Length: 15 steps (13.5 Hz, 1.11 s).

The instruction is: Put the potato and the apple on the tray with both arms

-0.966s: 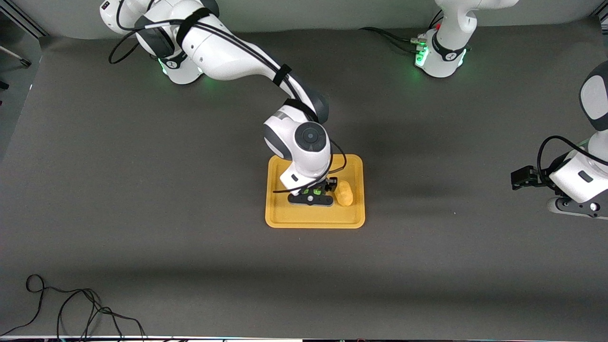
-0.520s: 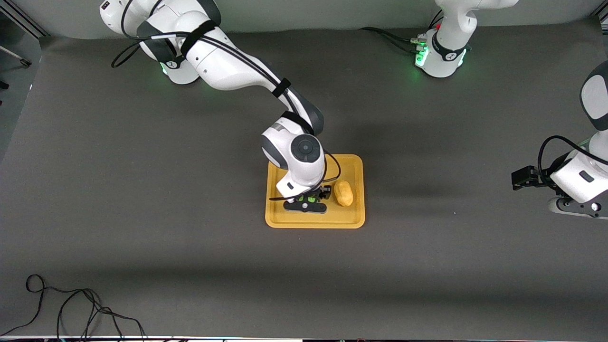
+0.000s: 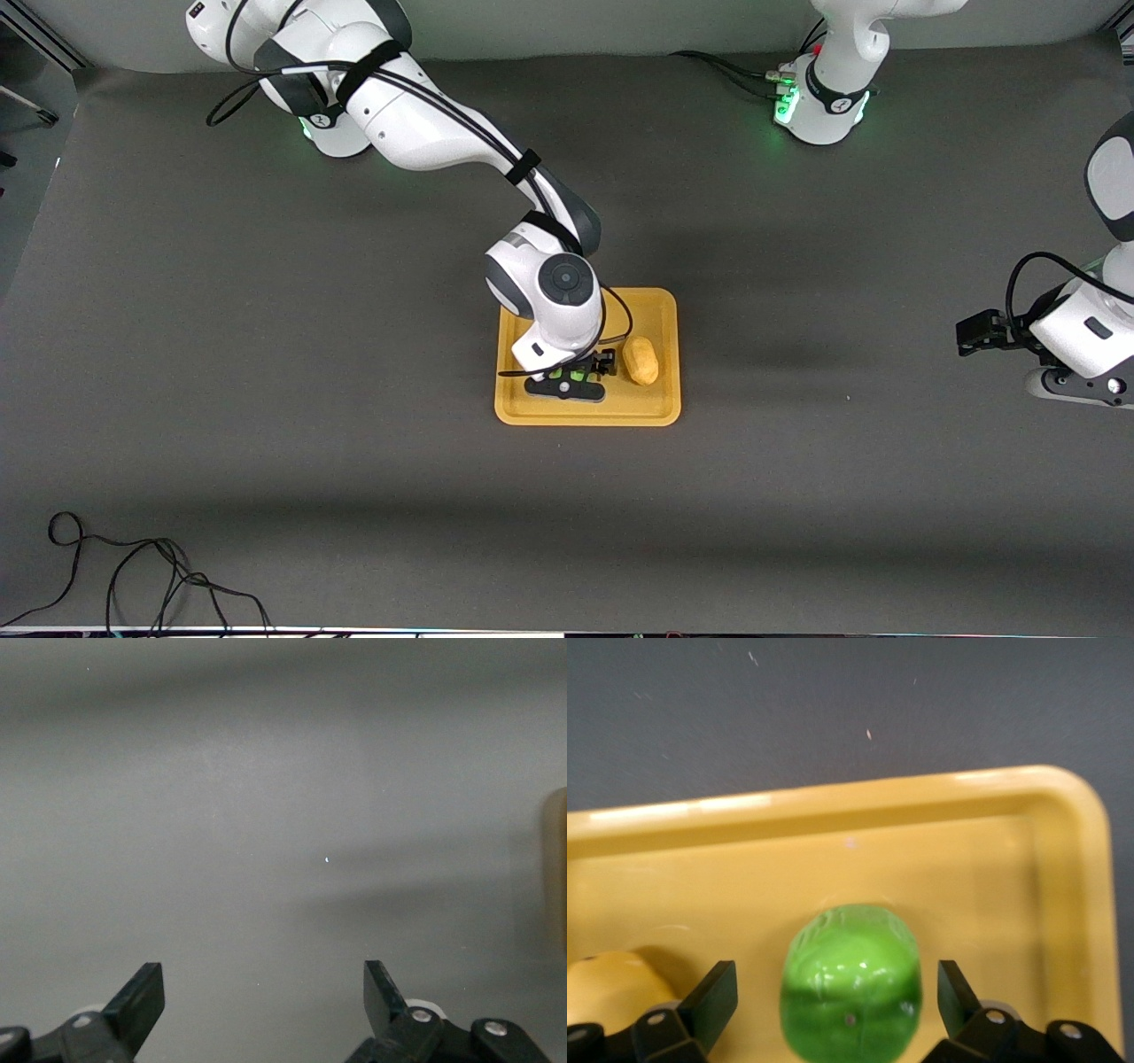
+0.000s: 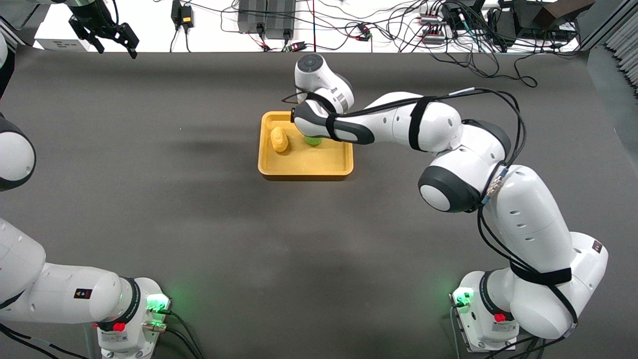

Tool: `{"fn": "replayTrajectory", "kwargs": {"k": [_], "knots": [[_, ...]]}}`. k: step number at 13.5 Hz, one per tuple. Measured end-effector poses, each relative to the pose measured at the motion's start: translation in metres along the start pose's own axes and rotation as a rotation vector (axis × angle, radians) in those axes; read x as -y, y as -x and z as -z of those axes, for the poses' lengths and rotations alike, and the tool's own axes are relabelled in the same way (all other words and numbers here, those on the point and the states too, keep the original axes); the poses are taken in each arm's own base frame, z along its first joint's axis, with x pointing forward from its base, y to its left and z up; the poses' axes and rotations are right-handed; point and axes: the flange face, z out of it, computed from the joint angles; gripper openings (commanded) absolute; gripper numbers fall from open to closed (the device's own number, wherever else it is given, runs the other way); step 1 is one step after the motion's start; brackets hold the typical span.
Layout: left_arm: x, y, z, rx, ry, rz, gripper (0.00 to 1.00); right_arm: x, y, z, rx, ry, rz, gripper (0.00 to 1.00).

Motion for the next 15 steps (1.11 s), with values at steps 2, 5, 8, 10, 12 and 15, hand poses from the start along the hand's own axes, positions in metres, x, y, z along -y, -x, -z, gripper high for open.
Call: {"fn": "replayTrajectory", "kwargs": {"k": [2, 5, 8, 10, 12, 15], "knots": [[0.0, 0.0, 0.0, 0.0, 0.0, 0.0, 1.0, -0.004, -0.007, 0.065, 0.011, 0.021, -0.011, 1.0], [-0.001, 0.0, 0.0, 0.0, 0.0, -0.002, 1.0, -0.029, -0.013, 0.196, 0.004, 0.018, -0.03, 1.0], [-0.001, 0.0, 0.0, -0.001, -0.002, -0.002, 0.99, -0.086, -0.013, 0.286, 0.056, 0.079, -0.001, 1.0], [-0.004, -0.001, 0.001, -0.004, -0.007, -0.008, 0.99, -0.13, -0.019, 0.32, 0.083, 0.107, 0.058, 1.0], [-0.011, -0.003, 0.0, -0.002, -0.013, -0.009, 0.99, -0.182, -0.026, 0.346, 0.093, 0.109, 0.103, 1.0], [-0.021, -0.004, 0.0, -0.002, -0.016, 0.008, 0.99, -0.301, -0.053, 0.367, 0.124, 0.086, 0.165, 1.0]]}}
